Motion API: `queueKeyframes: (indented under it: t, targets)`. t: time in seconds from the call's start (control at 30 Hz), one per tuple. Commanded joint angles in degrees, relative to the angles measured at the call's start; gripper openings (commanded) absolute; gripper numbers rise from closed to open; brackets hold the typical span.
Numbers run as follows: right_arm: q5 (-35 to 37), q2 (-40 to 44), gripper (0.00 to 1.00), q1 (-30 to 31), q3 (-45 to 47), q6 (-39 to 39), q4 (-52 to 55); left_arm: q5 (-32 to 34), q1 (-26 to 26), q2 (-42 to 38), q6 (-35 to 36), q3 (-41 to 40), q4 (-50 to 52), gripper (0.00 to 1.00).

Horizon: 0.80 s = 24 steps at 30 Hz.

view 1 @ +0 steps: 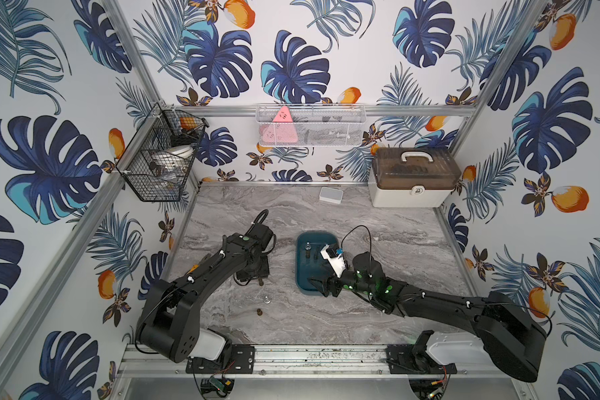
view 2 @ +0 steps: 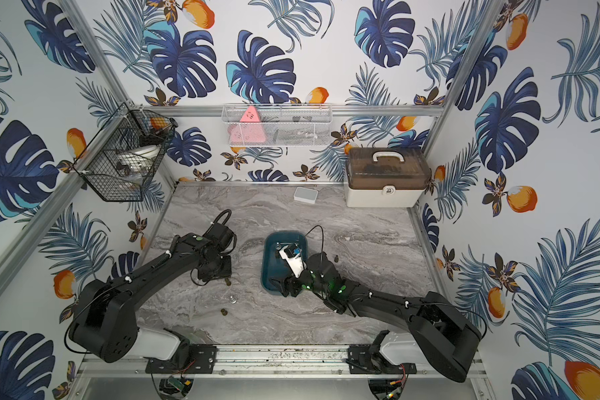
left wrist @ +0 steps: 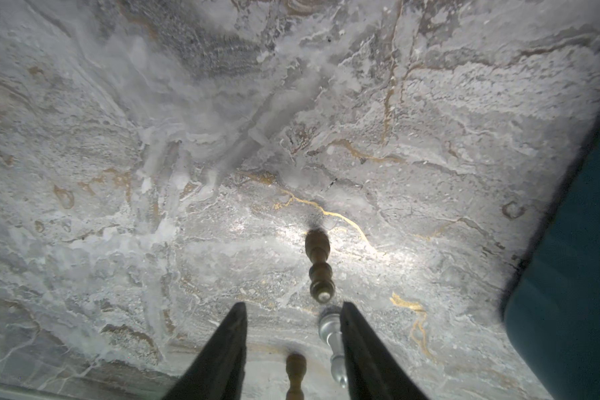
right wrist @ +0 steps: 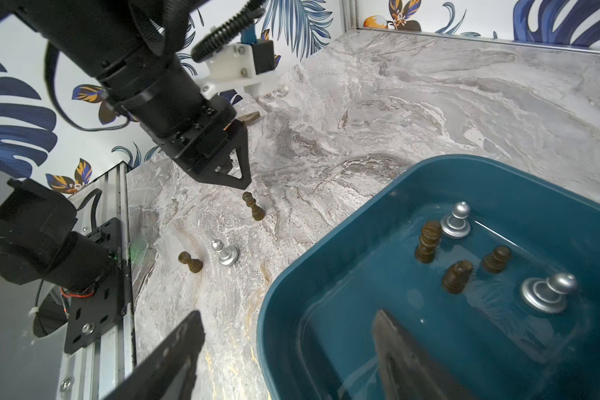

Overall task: Put the chess pieces into the storage box
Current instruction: Pick up the chess piece at the center of the board.

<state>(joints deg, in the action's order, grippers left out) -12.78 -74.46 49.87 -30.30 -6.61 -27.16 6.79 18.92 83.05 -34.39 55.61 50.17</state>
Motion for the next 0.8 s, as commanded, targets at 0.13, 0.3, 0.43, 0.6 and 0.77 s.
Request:
queueKeyframes:
  t: [0.13,0.3,0.43,0.6,0.77]
  targets:
    - [2.4,0.9,0.79,0.6,0.2,1.9,-1.7,-1.0,-0.1,3.1,1.1,-1.1,-4.1,0.44]
    - [3.0,0.9,0.79,0.7,0.1,2.1,-1.5,-0.7,-0.1,4.7,1.5,-1.4,-5.3,0.41]
    - [3.4,0.4,0.79,0.8,-0.5,2.1,-0.6,-1.1,-0.1,6.0,1.9,-1.4,-6.6,0.40]
    - [3.8,0.5,0.80,0.9,-0.3,2.1,-0.8,-1.8,-0.1,7.0,1.7,-2.3,-8.1,0.37]
    - [4.1,-0.5,0.80,1.0,-0.9,2.1,-0.1,-1.8,-0.1,6.6,1.4,-3.4,-9.0,0.33]
